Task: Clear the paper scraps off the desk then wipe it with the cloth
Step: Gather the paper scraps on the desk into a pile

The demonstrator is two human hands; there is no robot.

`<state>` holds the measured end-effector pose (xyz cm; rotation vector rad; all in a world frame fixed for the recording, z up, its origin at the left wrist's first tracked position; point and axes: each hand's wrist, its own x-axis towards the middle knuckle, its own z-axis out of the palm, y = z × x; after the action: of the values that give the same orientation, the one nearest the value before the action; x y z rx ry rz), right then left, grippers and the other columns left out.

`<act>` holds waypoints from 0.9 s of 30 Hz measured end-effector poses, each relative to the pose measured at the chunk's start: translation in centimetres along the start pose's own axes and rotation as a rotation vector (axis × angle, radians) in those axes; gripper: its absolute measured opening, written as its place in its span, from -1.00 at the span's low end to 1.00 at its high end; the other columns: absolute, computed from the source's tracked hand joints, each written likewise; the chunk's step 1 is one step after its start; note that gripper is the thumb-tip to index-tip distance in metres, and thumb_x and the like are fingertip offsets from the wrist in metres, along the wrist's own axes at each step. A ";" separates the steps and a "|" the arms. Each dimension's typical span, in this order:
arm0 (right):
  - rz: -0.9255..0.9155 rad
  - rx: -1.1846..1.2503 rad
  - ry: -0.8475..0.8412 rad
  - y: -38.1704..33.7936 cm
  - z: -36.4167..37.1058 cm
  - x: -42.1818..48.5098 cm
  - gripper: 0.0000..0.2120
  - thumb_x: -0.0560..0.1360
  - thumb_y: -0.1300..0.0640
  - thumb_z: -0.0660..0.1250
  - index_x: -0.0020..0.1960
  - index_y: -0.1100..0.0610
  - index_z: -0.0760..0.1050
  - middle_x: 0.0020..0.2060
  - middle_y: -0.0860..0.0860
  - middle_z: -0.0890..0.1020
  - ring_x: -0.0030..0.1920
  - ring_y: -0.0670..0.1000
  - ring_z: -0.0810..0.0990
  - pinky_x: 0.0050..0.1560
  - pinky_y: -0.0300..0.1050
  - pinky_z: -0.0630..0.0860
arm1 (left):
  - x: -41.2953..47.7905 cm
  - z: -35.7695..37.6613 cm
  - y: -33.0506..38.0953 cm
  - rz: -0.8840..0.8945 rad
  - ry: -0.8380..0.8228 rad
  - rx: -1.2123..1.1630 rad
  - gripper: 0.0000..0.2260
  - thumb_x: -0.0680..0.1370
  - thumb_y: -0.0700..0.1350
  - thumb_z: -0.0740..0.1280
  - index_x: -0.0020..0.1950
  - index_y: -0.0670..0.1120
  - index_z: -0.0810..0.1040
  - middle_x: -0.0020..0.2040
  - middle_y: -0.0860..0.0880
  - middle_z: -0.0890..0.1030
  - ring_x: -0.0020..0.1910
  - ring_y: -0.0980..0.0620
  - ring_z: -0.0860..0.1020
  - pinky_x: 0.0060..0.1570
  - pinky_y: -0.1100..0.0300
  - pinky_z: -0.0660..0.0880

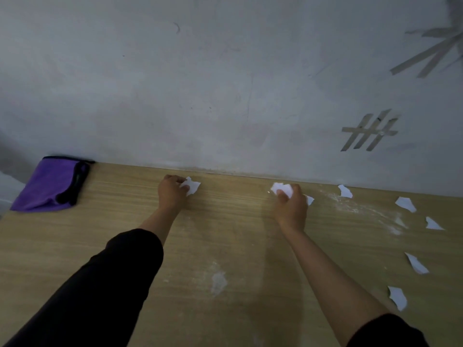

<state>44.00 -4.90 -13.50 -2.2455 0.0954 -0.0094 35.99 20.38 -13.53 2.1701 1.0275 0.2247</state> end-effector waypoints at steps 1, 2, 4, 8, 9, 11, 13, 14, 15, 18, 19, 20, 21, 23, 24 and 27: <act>0.027 -0.014 0.078 0.4 -0.6 0.4 -0.78 0.53 0.17 0.24 0.14 0.23 0.45 0.02 0.20 0.58 0.07 0.21 0.52 0.03 0.06 0.48 | -0.3 0.1 0.2 0.007 0.006 -0.007 -0.79 0.47 -0.28 0.32 0.08 -0.27 0.59 0.14 -0.24 0.54 0.06 -0.20 0.54 -0.06 0.19 0.35; 0.064 -0.050 0.127 0.9 -1.1 0.8 -0.76 0.52 0.17 0.25 0.16 0.23 0.45 0.04 0.21 0.59 0.10 0.23 0.51 0.08 0.10 0.48 | -0.5 0.3 0.3 0.012 0.009 -0.015 -0.79 0.48 -0.29 0.30 0.09 -0.26 0.58 0.13 -0.24 0.53 0.06 -0.20 0.53 -0.08 0.19 0.36; 0.147 -0.169 0.117 1.9 -2.1 1.7 -0.73 0.51 0.17 0.24 0.18 0.24 0.43 0.07 0.24 0.58 0.12 0.26 0.50 0.11 0.11 0.45 | -1.0 0.5 0.4 0.017 -0.001 -0.020 -0.79 0.49 -0.31 0.27 0.11 -0.25 0.57 0.13 -0.25 0.51 0.05 -0.20 0.53 -0.11 0.17 0.38; 0.183 -0.254 -0.062 3.5 -2.9 2.6 -0.76 0.48 0.17 0.24 0.11 0.22 0.47 0.03 0.22 0.60 0.07 0.26 0.51 0.05 0.09 0.49 | -1.0 1.0 0.4 0.008 -0.040 -0.022 -0.70 0.49 -0.30 0.27 0.22 -0.21 0.48 0.17 -0.26 0.52 0.09 -0.20 0.53 -0.02 0.09 0.48; 0.173 -0.260 -0.077 3.6 -2.9 2.8 -0.76 0.47 0.17 0.25 0.11 0.22 0.48 0.03 0.22 0.60 0.08 0.25 0.51 0.06 0.10 0.50 | -1.0 1.0 0.5 -0.009 -0.050 -0.020 -0.68 0.49 -0.29 0.27 0.25 -0.21 0.45 0.18 -0.26 0.52 0.11 -0.21 0.53 0.02 0.05 0.49; 0.160 -0.261 -0.078 3.6 -3.0 2.9 -0.76 0.47 0.18 0.27 0.10 0.24 0.47 0.03 0.24 0.60 0.08 0.26 0.51 0.07 0.13 0.50 | -1.1 1.3 0.6 -0.030 -0.065 -0.019 -0.71 0.50 -0.29 0.25 0.23 -0.23 0.47 0.18 -0.27 0.53 0.10 -0.22 0.53 -0.02 0.06 0.48; 0.146 -0.277 -0.070 3.7 -3.2 2.5 -0.76 0.48 0.20 0.27 0.12 0.27 0.45 0.03 0.26 0.59 0.09 0.26 0.50 0.08 0.14 0.49 | -1.7 1.4 0.7 -0.024 -0.077 -0.043 -0.74 0.50 -0.30 0.22 0.17 -0.26 0.52 0.13 -0.28 0.56 0.05 -0.22 0.54 -0.14 0.13 0.41; 0.135 -0.277 -0.070 3.8 -3.2 2.3 -0.75 0.48 0.20 0.26 0.12 0.27 0.45 0.03 0.26 0.59 0.10 0.27 0.49 0.08 0.14 0.48 | -2.1 1.4 0.8 -0.021 -0.082 -0.057 -0.75 0.50 -0.31 0.22 0.15 -0.27 0.54 0.11 -0.28 0.57 0.04 -0.21 0.54 -0.16 0.16 0.37; 0.121 -0.264 -0.068 3.9 -3.3 2.0 -0.76 0.48 0.21 0.26 0.12 0.27 0.46 0.03 0.26 0.58 0.10 0.26 0.48 0.07 0.14 0.48 | -2.6 1.4 0.9 -0.019 -0.083 -0.072 -0.76 0.50 -0.30 0.22 0.14 -0.27 0.55 0.09 -0.28 0.59 0.03 -0.20 0.55 -0.16 0.18 0.35; 0.039 -0.203 -0.026 3.8 -3.7 0.5 -0.81 0.51 0.19 0.25 0.07 0.26 0.48 0.00 0.25 0.57 0.09 0.25 0.44 0.05 0.08 0.44 | -4.5 1.3 0.9 0.002 -0.106 -0.135 -0.80 0.49 -0.27 0.28 0.09 -0.24 0.58 0.01 -0.24 0.63 -0.03 -0.12 0.57 -0.16 0.22 0.35; 0.013 -0.197 0.001 3.7 -3.8 -0.3 -0.81 0.52 0.18 0.25 0.07 0.26 0.48 0.00 0.26 0.55 0.10 0.24 0.41 0.04 0.05 0.39 | -5.3 1.3 0.9 0.013 -0.124 -0.165 -0.81 0.49 -0.25 0.30 0.07 -0.22 0.59 -0.01 -0.23 0.64 -0.06 -0.11 0.57 -0.17 0.21 0.37; -0.008 -0.191 0.024 3.4 -3.9 -1.2 -0.80 0.52 0.17 0.26 0.08 0.26 0.48 0.02 0.27 0.51 0.11 0.24 0.37 0.04 0.02 0.32 | -6.2 1.4 0.8 0.025 -0.138 -0.192 -0.82 0.48 -0.24 0.32 0.05 -0.21 0.60 -0.02 -0.22 0.65 -0.06 -0.11 0.58 -0.17 0.19 0.40; -0.026 -0.173 0.039 3.0 -4.0 -2.3 -0.81 0.52 0.18 0.26 0.09 0.25 0.49 0.05 0.27 0.46 0.13 0.23 0.34 0.05 -0.01 0.28 | -7.0 1.5 0.7 0.039 -0.154 -0.211 -0.83 0.48 -0.23 0.33 0.04 -0.20 0.61 -0.03 -0.21 0.65 -0.06 -0.12 0.59 -0.16 0.16 0.44; -0.071 -0.119 0.025 2.6 -4.1 -4.4 -0.84 0.50 0.21 0.28 0.06 0.23 0.51 0.10 0.23 0.41 0.16 0.20 0.31 0.11 -0.04 0.28 | -9.1 1.6 0.7 0.062 -0.191 -0.237 -0.85 0.48 -0.21 0.33 0.02 -0.19 0.61 -0.08 -0.19 0.64 -0.11 -0.09 0.57 -0.16 0.15 0.45; -0.099 -0.105 0.001 2.4 -4.0 -5.4 -0.85 0.50 0.22 0.29 0.04 0.22 0.52 0.10 0.22 0.43 0.15 0.20 0.34 0.11 -0.03 0.31 | -10.2 1.4 0.8 0.072 -0.213 -0.248 -0.86 0.48 -0.21 0.34 0.01 -0.19 0.61 -0.12 -0.17 0.63 -0.15 -0.06 0.55 -0.22 0.18 0.43; -0.116 -0.034 -0.079 1.9 -4.2 -8.7 -0.87 0.49 0.19 0.30 0.03 0.18 0.52 -0.04 0.19 0.56 0.04 0.21 0.47 0.05 0.01 0.42 | -13.4 0.9 0.3 0.101 -0.297 -0.251 -0.85 0.46 -0.18 0.38 0.00 -0.17 0.60 -0.18 -0.09 0.59 -0.19 0.00 0.53 -0.28 0.23 0.40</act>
<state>35.05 -8.69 -12.10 -2.2798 -0.0782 0.0188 27.65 10.01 -12.11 1.9562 0.6851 0.0691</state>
